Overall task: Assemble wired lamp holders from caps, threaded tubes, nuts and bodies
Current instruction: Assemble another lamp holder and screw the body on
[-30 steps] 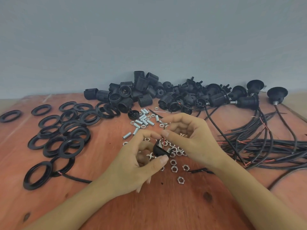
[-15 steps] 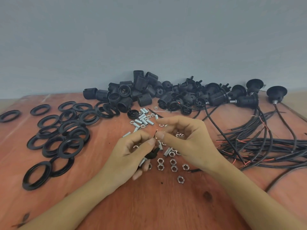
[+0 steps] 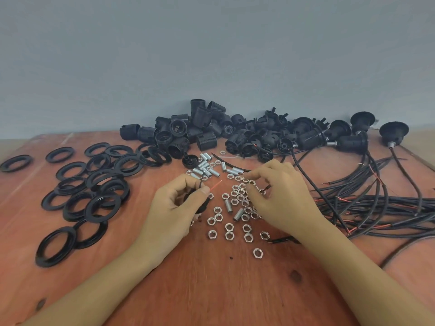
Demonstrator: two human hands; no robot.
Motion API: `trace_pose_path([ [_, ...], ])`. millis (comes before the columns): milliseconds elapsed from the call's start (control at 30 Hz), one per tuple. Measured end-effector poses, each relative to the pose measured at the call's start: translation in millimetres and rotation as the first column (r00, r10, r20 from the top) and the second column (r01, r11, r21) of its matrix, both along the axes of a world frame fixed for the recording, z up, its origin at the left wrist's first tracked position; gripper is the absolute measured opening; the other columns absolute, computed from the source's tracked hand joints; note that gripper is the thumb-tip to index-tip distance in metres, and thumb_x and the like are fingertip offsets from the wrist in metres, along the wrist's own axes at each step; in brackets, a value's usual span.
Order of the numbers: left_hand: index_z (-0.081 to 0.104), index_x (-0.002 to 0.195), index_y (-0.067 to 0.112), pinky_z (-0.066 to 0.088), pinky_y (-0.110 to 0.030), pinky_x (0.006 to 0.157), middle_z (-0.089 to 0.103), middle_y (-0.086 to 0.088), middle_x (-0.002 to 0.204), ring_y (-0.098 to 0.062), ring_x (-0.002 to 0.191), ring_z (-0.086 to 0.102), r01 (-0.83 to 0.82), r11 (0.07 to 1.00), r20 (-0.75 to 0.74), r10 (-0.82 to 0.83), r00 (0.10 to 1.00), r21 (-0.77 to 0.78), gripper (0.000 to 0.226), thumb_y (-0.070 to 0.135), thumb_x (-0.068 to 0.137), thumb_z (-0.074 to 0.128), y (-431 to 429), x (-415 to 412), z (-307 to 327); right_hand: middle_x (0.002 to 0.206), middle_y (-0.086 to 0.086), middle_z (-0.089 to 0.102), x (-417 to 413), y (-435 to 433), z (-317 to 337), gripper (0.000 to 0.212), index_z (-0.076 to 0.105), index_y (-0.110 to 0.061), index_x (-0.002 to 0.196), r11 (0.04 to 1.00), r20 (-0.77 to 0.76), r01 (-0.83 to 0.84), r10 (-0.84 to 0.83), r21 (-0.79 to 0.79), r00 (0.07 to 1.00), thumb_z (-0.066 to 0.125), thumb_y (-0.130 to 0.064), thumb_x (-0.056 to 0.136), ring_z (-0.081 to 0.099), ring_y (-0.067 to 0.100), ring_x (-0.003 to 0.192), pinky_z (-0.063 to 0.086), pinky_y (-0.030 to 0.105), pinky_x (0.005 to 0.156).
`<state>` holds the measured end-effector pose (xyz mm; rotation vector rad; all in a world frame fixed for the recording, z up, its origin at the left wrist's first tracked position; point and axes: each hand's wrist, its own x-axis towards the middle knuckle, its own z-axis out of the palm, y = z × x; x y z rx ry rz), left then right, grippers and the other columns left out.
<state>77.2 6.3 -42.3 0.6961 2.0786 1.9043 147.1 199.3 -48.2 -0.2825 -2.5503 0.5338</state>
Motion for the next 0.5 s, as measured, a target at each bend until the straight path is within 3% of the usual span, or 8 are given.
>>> trace_pose_path([
  [100,0.064,0.071,0.019,0.030,-0.010,0.035,0.058,0.009,0.058,-0.005,0.048,0.053,-0.012,1.000,-0.030,0.012,0.999,-0.009,0.021,0.012,0.091,0.063,-1.0,-0.1,-0.8,0.100,-0.010,0.056,-0.4,-1.7,-1.1,0.023,0.070,-0.027,0.112,1.000,0.028,0.002,-0.003,0.024,1.000,0.063,-0.030,0.090,0.040,0.009,0.092,0.039,0.032,0.086],
  [167,0.064,0.072,0.019,0.030,-0.015,0.032,0.065,0.000,0.063,-0.012,0.049,0.058,-0.029,1.000,-0.042,0.030,0.999,0.008,0.020,0.014,0.092,0.063,-2.9,-1.2,0.0,0.104,-0.010,0.056,-0.7,-4.1,-2.9,0.027,0.068,-0.027,0.116,0.999,0.078,-0.003,0.000,0.049,0.997,0.062,-0.033,0.090,0.041,0.011,0.097,0.035,0.029,0.088],
  [267,0.065,0.072,0.020,0.029,-0.018,0.032,0.072,-0.012,0.073,-0.017,0.038,0.045,-0.065,0.998,-0.061,0.066,0.996,0.022,0.020,0.018,0.092,0.062,-4.5,-5.0,-0.1,0.114,-0.008,0.057,-1.9,-8.2,-6.2,0.031,0.066,-0.027,0.120,0.996,0.135,-0.015,0.003,0.084,0.991,0.060,-0.038,0.092,0.046,0.016,0.108,0.030,0.028,0.089],
  [400,0.064,0.080,0.011,0.029,-0.015,0.032,0.065,-0.008,0.059,-0.009,0.040,0.053,-0.078,0.997,-0.067,0.080,0.995,0.026,0.014,0.013,0.094,0.061,-3.4,-5.8,0.0,0.118,-0.009,0.056,-4.0,-13.5,-6.8,0.032,0.065,-0.029,0.122,0.995,0.137,-0.023,0.010,0.093,0.991,0.058,-0.041,0.093,0.045,0.015,0.113,0.031,0.029,0.095],
  [500,0.062,0.082,0.002,0.030,-0.009,0.033,0.057,-0.006,0.054,-0.003,0.032,0.046,-0.074,0.994,-0.046,0.077,0.996,0.074,0.013,0.007,0.094,0.060,-2.0,-6.6,1.5,0.117,-0.007,0.056,-8.3,-15.7,-3.4,0.033,0.064,-0.028,0.124,0.995,0.114,-0.015,0.004,0.096,0.993,0.057,-0.039,0.093,0.045,0.017,0.114,0.032,0.030,0.098],
])
